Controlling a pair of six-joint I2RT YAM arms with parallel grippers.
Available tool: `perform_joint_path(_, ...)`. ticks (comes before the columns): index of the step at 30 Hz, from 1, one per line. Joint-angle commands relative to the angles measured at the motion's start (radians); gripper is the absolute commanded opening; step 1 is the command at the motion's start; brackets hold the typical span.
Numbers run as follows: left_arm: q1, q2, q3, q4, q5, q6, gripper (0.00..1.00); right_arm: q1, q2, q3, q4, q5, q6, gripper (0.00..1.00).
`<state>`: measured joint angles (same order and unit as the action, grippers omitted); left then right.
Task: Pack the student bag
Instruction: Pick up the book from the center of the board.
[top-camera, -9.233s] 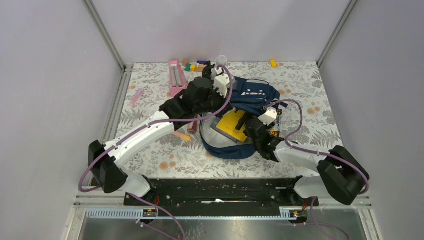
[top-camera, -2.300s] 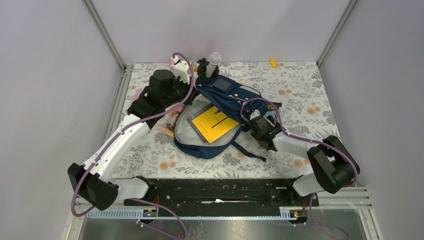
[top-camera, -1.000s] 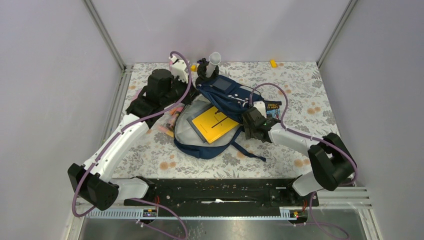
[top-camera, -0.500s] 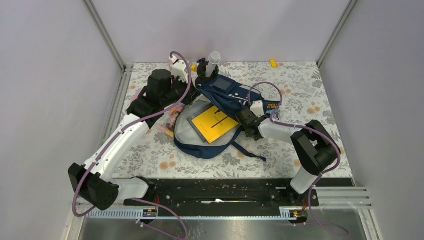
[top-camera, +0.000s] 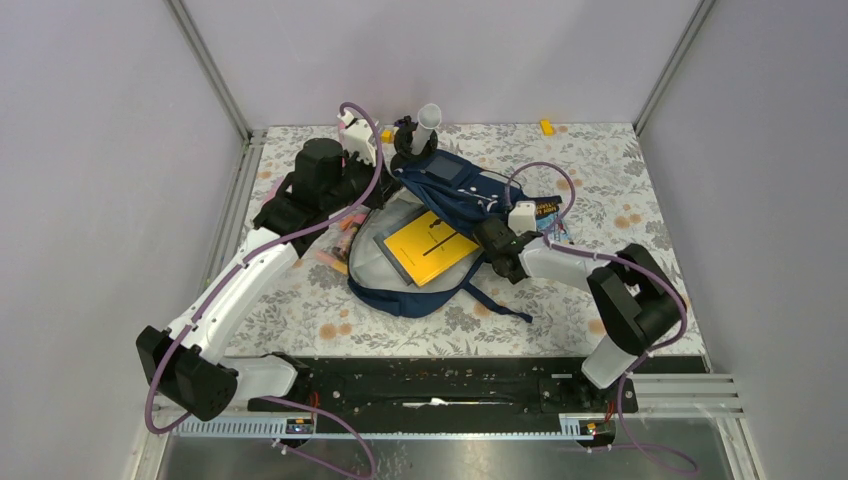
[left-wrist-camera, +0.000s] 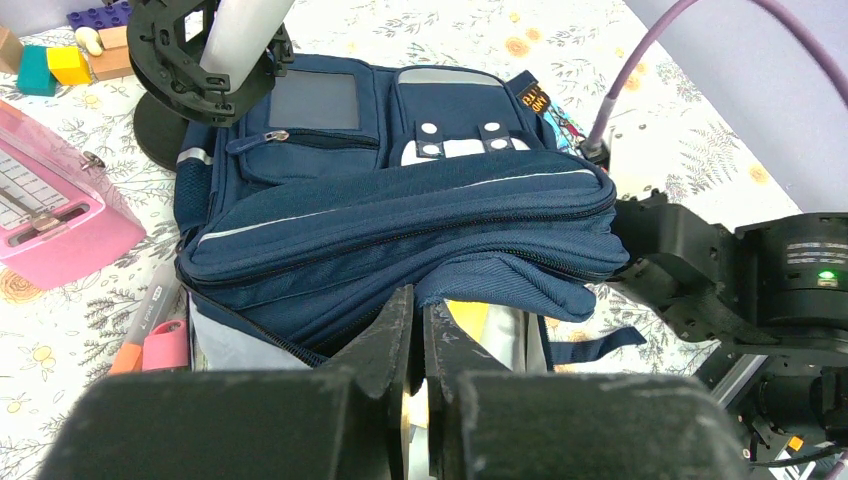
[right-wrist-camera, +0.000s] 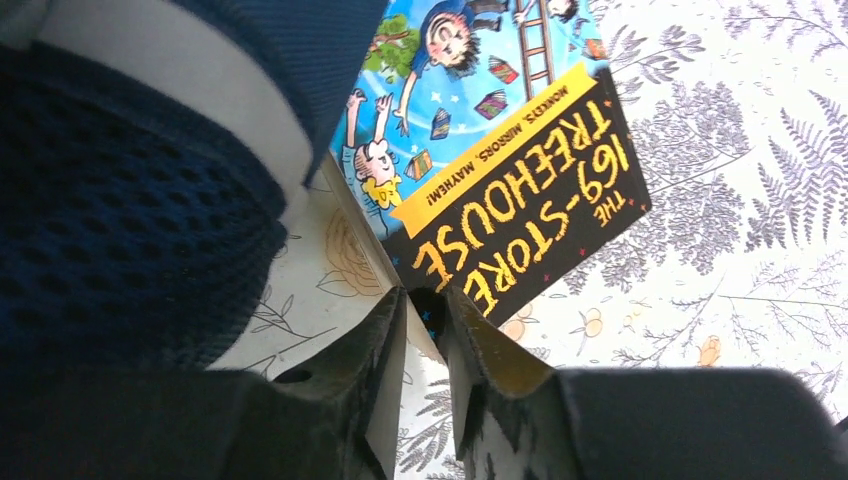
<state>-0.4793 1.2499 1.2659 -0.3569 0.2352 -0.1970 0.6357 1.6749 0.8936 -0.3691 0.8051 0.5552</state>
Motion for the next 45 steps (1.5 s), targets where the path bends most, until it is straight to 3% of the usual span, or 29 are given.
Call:
perform_joint_path(1,0.013,-0.05,0.026,0.169,0.007,-0.025,0.0,-0.032,-0.113,-0.017,-0.021,0.067,0.041,0.24)
perform_joint_path(5,0.013,-0.053,0.026,0.17,0.009,-0.027,0.0,-0.134,-0.173,-0.049,0.005,-0.056,0.049,0.0)
perform_joint_path(14,0.013,-0.059,0.026,0.172,0.011,-0.027,0.0,-0.23,-0.287,-0.097,0.035,-0.156,-0.009,0.0)
perform_joint_path(21,0.013,-0.069,0.027,0.173,0.013,-0.028,0.0,-0.244,-0.2,-0.007,-0.027,-0.231,-0.057,0.0)
perform_joint_path(24,0.013,-0.064,0.028,0.172,0.021,-0.033,0.0,-0.243,-0.241,-0.03,0.003,-0.262,-0.045,0.0)
perform_joint_path(28,0.013,-0.034,0.036,0.17,0.051,-0.052,0.01,-0.244,-0.339,-0.072,0.024,-0.193,-0.045,0.0)
perform_joint_path(31,0.009,-0.024,0.039,0.17,0.065,-0.056,0.3,-0.249,-0.38,-0.071,0.023,-0.174,-0.085,0.0)
perform_joint_path(35,-0.013,-0.029,0.048,0.158,0.051,-0.044,0.52,-0.272,-0.405,-0.071,0.019,-0.174,-0.118,0.0)
perform_joint_path(36,-0.03,-0.032,0.055,0.144,0.034,-0.031,0.65,-0.276,-0.414,-0.073,0.019,-0.183,-0.128,0.0)
perform_joint_path(38,-0.081,-0.039,0.057,0.134,-0.033,-0.003,0.78,-0.278,-0.439,-0.076,0.019,-0.197,-0.157,0.0)
perform_joint_path(41,-0.162,-0.012,0.063,0.137,-0.089,-0.035,0.83,-0.285,-0.483,-0.093,0.027,-0.205,-0.185,0.0)
perform_joint_path(45,-0.28,0.118,0.092,0.2,-0.088,-0.192,0.82,-0.309,-0.51,-0.124,0.061,-0.249,-0.216,0.0)
